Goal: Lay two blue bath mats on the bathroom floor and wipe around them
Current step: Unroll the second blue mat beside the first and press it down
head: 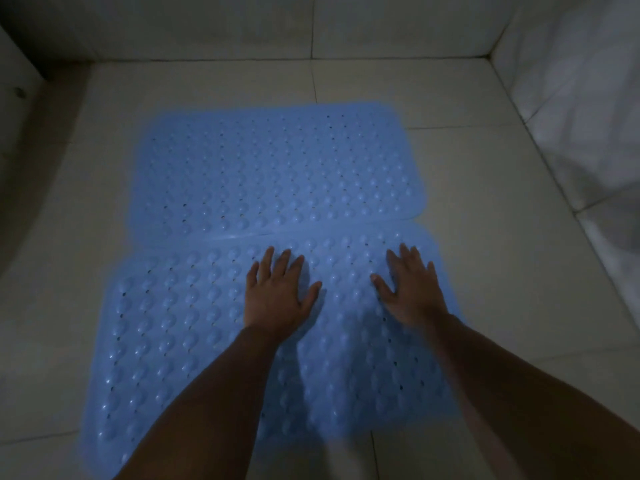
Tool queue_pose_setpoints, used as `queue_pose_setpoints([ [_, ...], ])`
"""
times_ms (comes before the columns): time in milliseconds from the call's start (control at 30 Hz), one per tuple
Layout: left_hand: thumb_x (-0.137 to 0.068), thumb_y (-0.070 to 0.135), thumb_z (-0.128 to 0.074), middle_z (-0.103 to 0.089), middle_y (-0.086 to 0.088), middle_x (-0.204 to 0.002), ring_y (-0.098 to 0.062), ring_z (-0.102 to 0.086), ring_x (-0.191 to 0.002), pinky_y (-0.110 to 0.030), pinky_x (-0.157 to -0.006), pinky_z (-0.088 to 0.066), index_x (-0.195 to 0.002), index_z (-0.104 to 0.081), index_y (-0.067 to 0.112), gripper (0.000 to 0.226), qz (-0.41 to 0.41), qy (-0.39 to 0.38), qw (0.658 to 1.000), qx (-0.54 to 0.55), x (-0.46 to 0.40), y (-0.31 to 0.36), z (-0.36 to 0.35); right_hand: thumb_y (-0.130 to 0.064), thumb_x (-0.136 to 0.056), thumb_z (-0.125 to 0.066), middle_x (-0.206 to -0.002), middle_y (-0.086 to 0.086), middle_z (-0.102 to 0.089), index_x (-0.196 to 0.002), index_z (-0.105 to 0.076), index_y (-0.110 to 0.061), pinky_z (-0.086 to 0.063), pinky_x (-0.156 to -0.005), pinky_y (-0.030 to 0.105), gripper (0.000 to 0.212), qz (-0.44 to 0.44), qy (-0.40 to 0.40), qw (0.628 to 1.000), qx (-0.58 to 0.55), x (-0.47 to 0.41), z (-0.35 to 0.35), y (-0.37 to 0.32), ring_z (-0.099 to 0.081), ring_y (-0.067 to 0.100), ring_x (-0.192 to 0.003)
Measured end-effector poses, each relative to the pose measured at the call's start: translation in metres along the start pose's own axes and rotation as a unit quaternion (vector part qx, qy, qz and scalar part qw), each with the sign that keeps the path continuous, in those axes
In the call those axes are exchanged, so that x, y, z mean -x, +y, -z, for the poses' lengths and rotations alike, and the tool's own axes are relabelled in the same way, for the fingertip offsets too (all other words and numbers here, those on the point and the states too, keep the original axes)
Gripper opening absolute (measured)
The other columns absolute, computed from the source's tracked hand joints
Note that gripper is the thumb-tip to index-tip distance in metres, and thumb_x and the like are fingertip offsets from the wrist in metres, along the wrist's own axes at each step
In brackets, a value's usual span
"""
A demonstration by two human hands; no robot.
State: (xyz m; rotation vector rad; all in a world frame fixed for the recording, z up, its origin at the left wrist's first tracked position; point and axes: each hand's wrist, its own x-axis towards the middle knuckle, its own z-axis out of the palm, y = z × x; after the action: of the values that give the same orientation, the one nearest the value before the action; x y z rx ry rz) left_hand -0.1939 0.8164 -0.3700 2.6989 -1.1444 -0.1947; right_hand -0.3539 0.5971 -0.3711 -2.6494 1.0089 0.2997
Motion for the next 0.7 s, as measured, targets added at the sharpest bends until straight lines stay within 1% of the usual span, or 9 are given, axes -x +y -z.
queue_pose_setpoints([
  [33,-0.095,0.069,-0.033,-0.052,-0.004,-0.154,-0.033,-0.031,-0.153,-0.055,-0.119,-0.032,-0.145,-0.057,0.024,0.071,-0.010,0.004,1.000,-0.003,0.002,0.006,-0.002,-0.074,-0.095,-0.022,-0.171,0.007,-0.005,-0.162,-0.018,-0.022,-0.003,-0.127,0.053,0.085,-0.002,-0.001,1.000,0.016,0.009,-0.008,0.010,0.002,0.025,-0.158],
  [67,-0.096,0.068,-0.033,-0.053,-0.004,-0.153,-0.033,-0.031,-0.153,-0.056,-0.118,-0.032,-0.144,-0.057,0.024,0.070,-0.019,0.005,1.000,-0.007,0.003,0.011,-0.004,-0.077,-0.092,-0.018,-0.171,0.009,-0.004,-0.162,-0.018,-0.019,-0.006,-0.126,0.056,0.090,0.002,0.006,1.000,0.027,0.018,-0.016,0.020,0.001,0.027,-0.158],
  [133,-0.097,0.067,-0.034,-0.053,-0.005,-0.153,-0.033,-0.030,-0.153,-0.056,-0.118,-0.032,-0.144,-0.058,0.024,0.067,-0.030,0.013,0.999,-0.016,0.005,0.017,-0.008,-0.078,-0.090,-0.018,-0.170,0.013,-0.010,-0.160,-0.025,-0.014,-0.016,-0.124,0.060,0.095,0.016,0.025,0.999,0.043,0.029,-0.031,0.032,-0.009,0.032,-0.157],
  [167,-0.098,0.066,-0.035,-0.053,-0.005,-0.153,-0.033,-0.030,-0.153,-0.056,-0.118,-0.032,-0.143,-0.058,0.024,0.066,-0.033,0.020,0.999,-0.020,0.005,0.019,-0.011,-0.078,-0.091,-0.020,-0.170,0.014,-0.012,-0.159,-0.027,-0.012,-0.018,-0.123,0.061,0.095,0.019,0.035,0.998,0.051,0.032,-0.037,0.033,-0.012,0.033,-0.157],
  [333,-0.100,0.062,-0.038,-0.050,-0.006,-0.155,-0.034,-0.027,-0.154,-0.056,-0.119,-0.030,-0.143,-0.058,0.022,0.062,-0.054,0.045,0.997,-0.026,0.002,0.026,-0.019,-0.075,-0.094,-0.027,-0.170,0.011,-0.010,-0.160,-0.024,-0.014,-0.010,-0.125,0.056,0.090,0.005,0.084,0.994,0.065,0.034,-0.049,0.030,-0.008,0.030,-0.158],
  [500,-0.102,0.060,-0.039,-0.046,-0.007,-0.158,-0.035,-0.024,-0.155,-0.058,-0.120,-0.026,-0.144,-0.056,0.023,0.059,-0.071,0.055,0.995,-0.035,-0.002,0.025,-0.030,-0.070,-0.095,-0.034,-0.170,0.010,-0.011,-0.159,-0.027,-0.013,-0.012,-0.124,0.057,0.085,0.015,0.118,0.992,0.044,0.033,-0.055,0.035,-0.008,0.028,-0.158],
  [567,-0.101,0.061,-0.038,-0.046,-0.007,-0.158,-0.035,-0.024,-0.155,-0.059,-0.121,-0.024,-0.145,-0.056,0.024,0.061,-0.073,0.048,0.996,-0.035,-0.005,0.028,-0.031,-0.072,-0.094,-0.035,-0.171,0.010,-0.010,-0.159,-0.026,-0.015,-0.011,-0.125,0.056,0.088,0.015,0.116,0.992,0.041,0.032,-0.055,0.036,-0.008,0.028,-0.158],
  [633,-0.101,0.062,-0.035,-0.043,-0.006,-0.160,-0.035,-0.021,-0.156,-0.059,-0.122,-0.021,-0.148,-0.053,0.025,0.063,-0.069,0.026,0.997,-0.039,-0.006,0.031,-0.029,-0.078,-0.090,-0.035,-0.171,0.008,-0.008,-0.160,-0.022,-0.018,-0.007,-0.125,0.055,0.094,0.009,0.095,0.995,0.032,0.031,-0.053,0.036,-0.006,0.027,-0.158],
  [700,-0.101,0.063,-0.033,-0.041,-0.007,-0.162,-0.035,-0.019,-0.157,-0.060,-0.123,-0.019,-0.150,-0.051,0.024,0.065,-0.070,0.008,0.996,-0.045,-0.002,0.034,-0.027,-0.081,-0.087,-0.035,-0.172,0.005,-0.004,-0.161,-0.019,-0.021,-0.002,-0.125,0.053,0.097,0.003,0.064,0.998,-0.001,0.030,-0.049,0.034,-0.002,0.023,-0.158],
])
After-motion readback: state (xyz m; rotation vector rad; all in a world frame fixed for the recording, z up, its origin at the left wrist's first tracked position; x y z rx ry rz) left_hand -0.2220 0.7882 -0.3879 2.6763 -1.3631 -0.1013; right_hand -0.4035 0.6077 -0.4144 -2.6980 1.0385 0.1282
